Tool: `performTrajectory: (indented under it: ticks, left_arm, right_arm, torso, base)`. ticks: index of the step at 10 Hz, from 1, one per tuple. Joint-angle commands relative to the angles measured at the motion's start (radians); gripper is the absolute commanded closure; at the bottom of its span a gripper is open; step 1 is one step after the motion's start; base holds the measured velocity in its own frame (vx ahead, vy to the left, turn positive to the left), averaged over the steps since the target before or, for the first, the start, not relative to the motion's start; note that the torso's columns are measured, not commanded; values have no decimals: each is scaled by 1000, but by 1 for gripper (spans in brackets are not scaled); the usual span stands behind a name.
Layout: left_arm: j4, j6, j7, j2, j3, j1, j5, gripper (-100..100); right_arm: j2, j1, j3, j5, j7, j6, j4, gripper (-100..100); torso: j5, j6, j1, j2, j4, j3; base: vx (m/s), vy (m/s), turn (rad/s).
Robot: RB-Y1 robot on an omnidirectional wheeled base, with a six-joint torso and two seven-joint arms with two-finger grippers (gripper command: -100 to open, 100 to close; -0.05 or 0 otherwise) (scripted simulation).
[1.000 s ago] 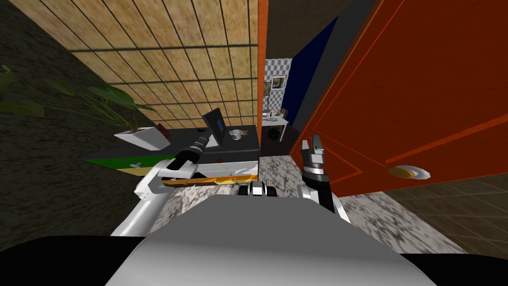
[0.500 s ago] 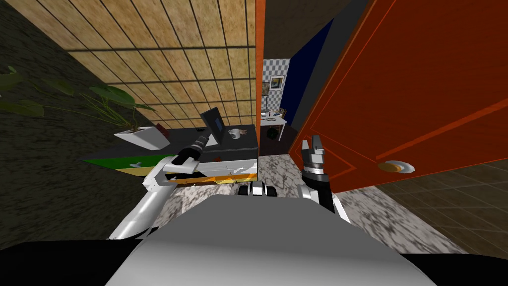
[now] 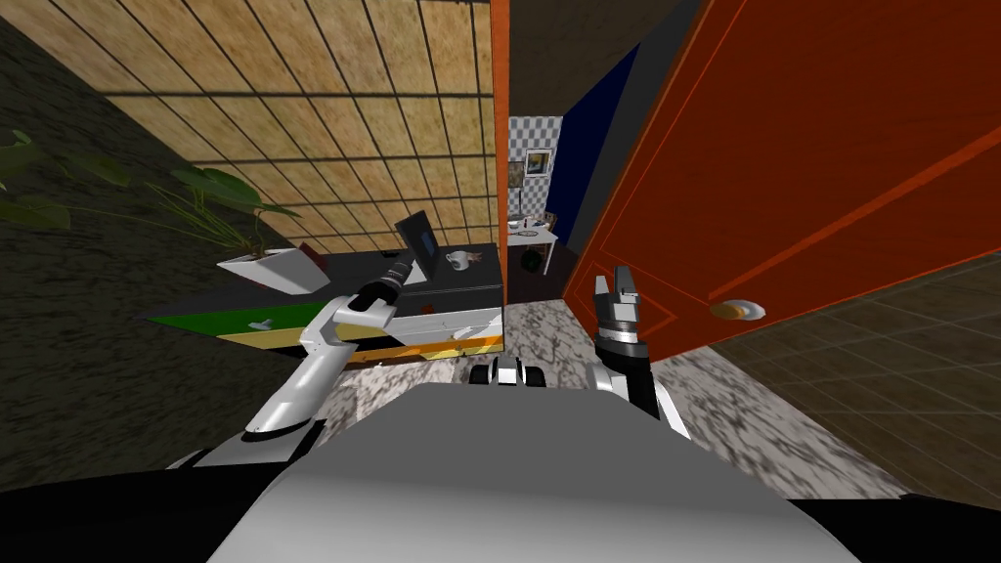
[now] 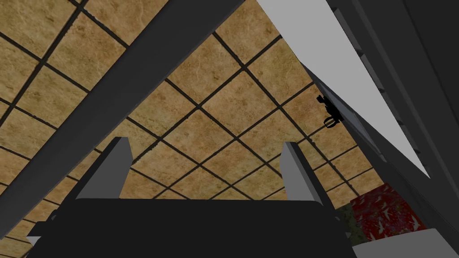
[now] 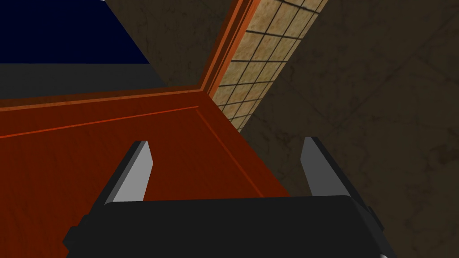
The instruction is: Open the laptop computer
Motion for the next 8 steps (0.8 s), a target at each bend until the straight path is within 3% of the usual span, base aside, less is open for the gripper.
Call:
performTrajectory:
  ticks: [1, 4, 6, 8]
  left_arm:
    - [77, -29, -5, 20, -17, -53, 7, -100]
    - [158, -29, -5, 20, -17, -83, 7, -100]
    - [219, -54, -10, 41, -33, -155, 14, -100]
    - [263, -54, -10, 41, -33, -155, 14, -100]
  right_arm:
    - [0, 0, 0, 0, 0, 0, 0, 0]
    - [0, 0, 0, 0, 0, 0, 0, 0]
    - [0, 0, 0, 0, 0, 0, 0, 0]
    - [0, 0, 0, 0, 0, 0, 0, 0]
  torso:
    - [1, 0, 1, -3, -1, -2]
    - [1, 0, 1, -3, -1, -2]
    - [0, 1, 1, 0, -1, -1]
    - [0, 0, 0, 0, 0, 0]
  base:
    - [-86, -29, -92]
    - [-44, -17, -23]
    - [-76, -20, -87]
    - [-34, -18, 3]
